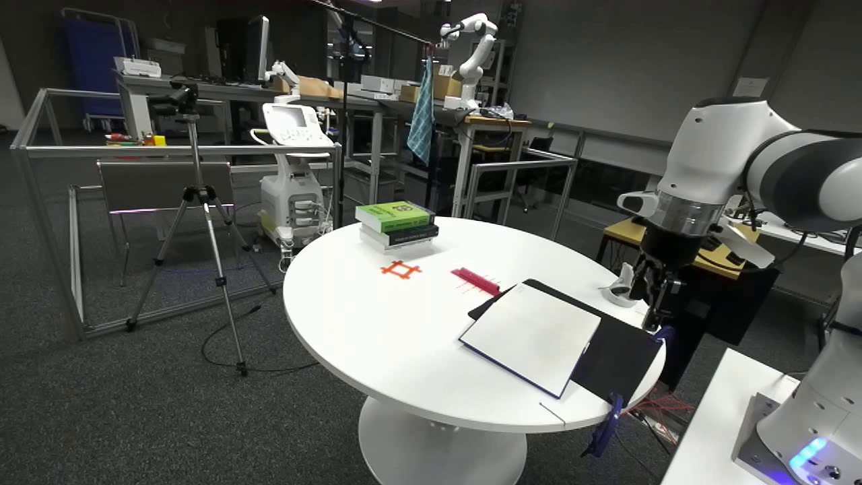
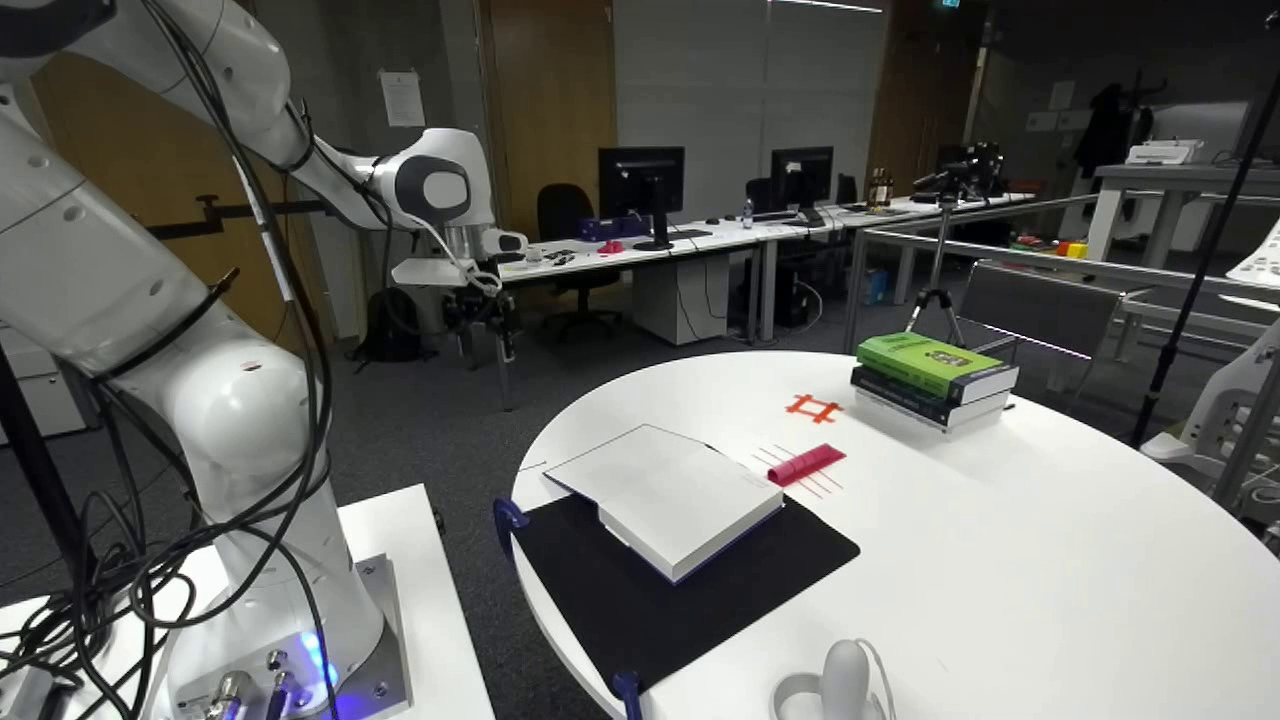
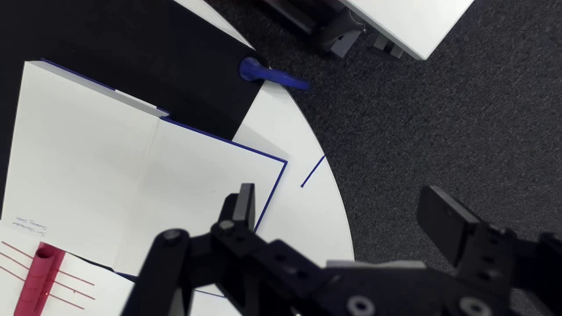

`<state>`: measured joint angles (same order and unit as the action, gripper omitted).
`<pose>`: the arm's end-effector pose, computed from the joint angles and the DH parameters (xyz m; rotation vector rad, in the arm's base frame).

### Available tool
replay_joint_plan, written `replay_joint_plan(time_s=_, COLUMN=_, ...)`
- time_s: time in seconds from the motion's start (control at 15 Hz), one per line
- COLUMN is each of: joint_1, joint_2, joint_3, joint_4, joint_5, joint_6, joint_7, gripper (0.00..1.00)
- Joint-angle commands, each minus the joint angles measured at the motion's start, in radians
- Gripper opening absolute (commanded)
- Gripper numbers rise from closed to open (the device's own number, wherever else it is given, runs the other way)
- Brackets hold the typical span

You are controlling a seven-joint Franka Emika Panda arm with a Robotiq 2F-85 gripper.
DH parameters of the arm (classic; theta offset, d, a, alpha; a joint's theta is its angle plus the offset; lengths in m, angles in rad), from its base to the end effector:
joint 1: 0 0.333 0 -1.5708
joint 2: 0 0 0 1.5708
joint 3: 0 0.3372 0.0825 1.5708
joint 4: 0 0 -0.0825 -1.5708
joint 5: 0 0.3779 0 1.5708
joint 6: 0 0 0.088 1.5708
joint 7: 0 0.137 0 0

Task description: Close the blue book.

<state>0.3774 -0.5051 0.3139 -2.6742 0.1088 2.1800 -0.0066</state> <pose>0.2762 0.2290 0.3786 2.9455 0.9071 0.0222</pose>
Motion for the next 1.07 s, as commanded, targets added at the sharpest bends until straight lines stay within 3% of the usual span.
replay_joint_plan(time_s=0.0, joint_1=0.006, joint_2=0.0, joint_3=-0.007, joint_4=0.002, joint_5=-0.004, joint_6=-0.003, joint_7=0.003, gripper=1.0)
replay_joint_plan(time_s=0.2, joint_1=0.006, joint_2=0.0, joint_3=-0.007, joint_4=0.002, joint_5=-0.004, joint_6=-0.003, joint_7=0.003, gripper=1.0)
replay_joint_plan(time_s=0.4, joint_1=-0.005, joint_2=0.004, joint_3=-0.014, joint_4=0.029, joint_5=-0.089, joint_6=-0.015, joint_7=-0.076, gripper=1.0)
replay_joint_plan(time_s=1.0, joint_1=0.009, joint_2=0.058, joint_3=-0.1, joint_4=0.133, joint_5=-0.258, joint_6=-0.064, joint_7=-0.511, gripper=1.0)
